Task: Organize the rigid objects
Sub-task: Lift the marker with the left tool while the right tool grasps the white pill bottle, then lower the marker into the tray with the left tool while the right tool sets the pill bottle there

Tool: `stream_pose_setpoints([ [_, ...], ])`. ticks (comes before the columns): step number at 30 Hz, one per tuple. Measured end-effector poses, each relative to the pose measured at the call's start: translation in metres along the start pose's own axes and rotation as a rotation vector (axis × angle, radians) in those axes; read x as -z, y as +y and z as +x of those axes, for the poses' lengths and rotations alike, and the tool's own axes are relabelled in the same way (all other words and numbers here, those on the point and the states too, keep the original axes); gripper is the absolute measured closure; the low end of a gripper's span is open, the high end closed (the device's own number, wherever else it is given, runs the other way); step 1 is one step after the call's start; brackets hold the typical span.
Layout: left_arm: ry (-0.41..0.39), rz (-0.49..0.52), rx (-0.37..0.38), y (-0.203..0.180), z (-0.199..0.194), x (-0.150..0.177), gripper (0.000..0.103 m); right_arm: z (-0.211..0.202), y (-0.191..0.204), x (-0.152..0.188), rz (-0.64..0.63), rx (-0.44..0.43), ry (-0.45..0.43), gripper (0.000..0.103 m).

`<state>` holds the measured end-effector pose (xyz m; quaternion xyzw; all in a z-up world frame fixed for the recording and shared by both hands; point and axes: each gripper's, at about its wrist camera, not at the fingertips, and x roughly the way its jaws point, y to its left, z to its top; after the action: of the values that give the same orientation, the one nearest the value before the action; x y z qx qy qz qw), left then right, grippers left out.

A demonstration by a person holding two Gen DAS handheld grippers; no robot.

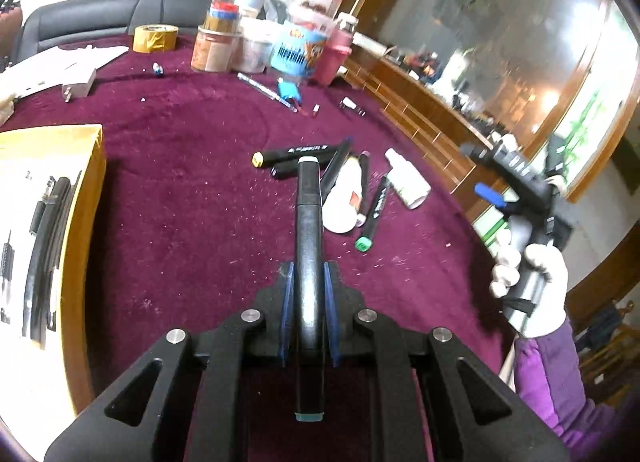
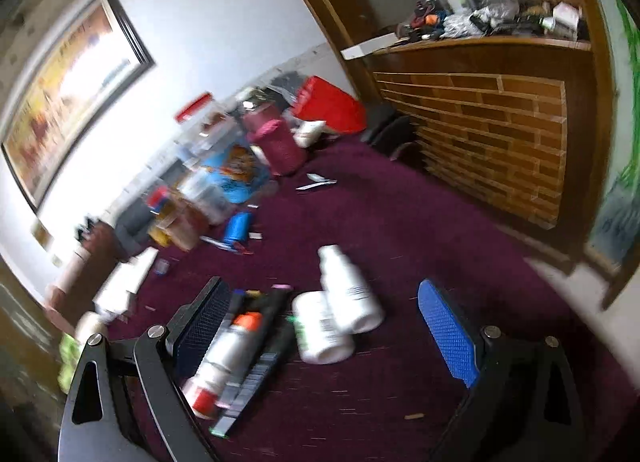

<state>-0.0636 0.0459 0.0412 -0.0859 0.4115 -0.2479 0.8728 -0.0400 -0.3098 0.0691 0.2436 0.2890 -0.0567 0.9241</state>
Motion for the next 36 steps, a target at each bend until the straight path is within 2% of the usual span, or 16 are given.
stream_pose_setpoints([
  [3,-0.033,-0.015,0.035,0.0,-0.013,0.001,0.091,0.011,0.0,-0.001,-0.105,0.085,0.069,0.01],
  [7,-0.043,-0.016,0.049,0.002,-0.017,0.002,0.091,0.023,0.008,0.008,-0.162,0.091,0.117,0.012],
  [10,-0.045,-0.026,0.051,0.006,-0.021,0.004,0.091,0.031,0.028,0.015,-0.246,0.047,0.155,0.025],
  [12,-0.049,-0.033,0.046,0.008,-0.024,0.005,0.091,0.04,0.038,0.019,-0.303,0.018,0.202,0.046],
  [16,-0.054,-0.048,0.04,0.014,-0.026,0.006,0.091,0.064,0.052,0.026,-0.39,0.076,0.261,0.049],
  [20,-0.052,-0.062,0.036,0.017,-0.026,0.008,0.091,0.073,0.065,0.03,-0.464,0.13,0.254,0.049],
  [24,-0.045,-0.076,0.037,0.021,-0.025,0.008,0.091,0.086,0.072,0.036,-0.502,0.163,0.301,0.067],
  [25,-0.044,-0.079,0.039,0.022,-0.025,0.008,0.091,0.086,0.07,0.035,-0.491,0.156,0.298,0.072],
  [30,-0.055,-0.09,0.042,0.027,-0.03,0.01,0.091,0.073,0.058,0.03,-0.388,0.11,0.301,0.073],
  [33,-0.078,-0.106,0.054,0.036,-0.041,0.008,0.091,0.051,0.063,0.024,-0.337,0.043,0.277,0.073],
  [36,-0.112,-0.143,0.047,0.055,-0.058,0.005,0.091,0.031,0.084,0.022,-0.32,-0.067,0.266,0.073],
])
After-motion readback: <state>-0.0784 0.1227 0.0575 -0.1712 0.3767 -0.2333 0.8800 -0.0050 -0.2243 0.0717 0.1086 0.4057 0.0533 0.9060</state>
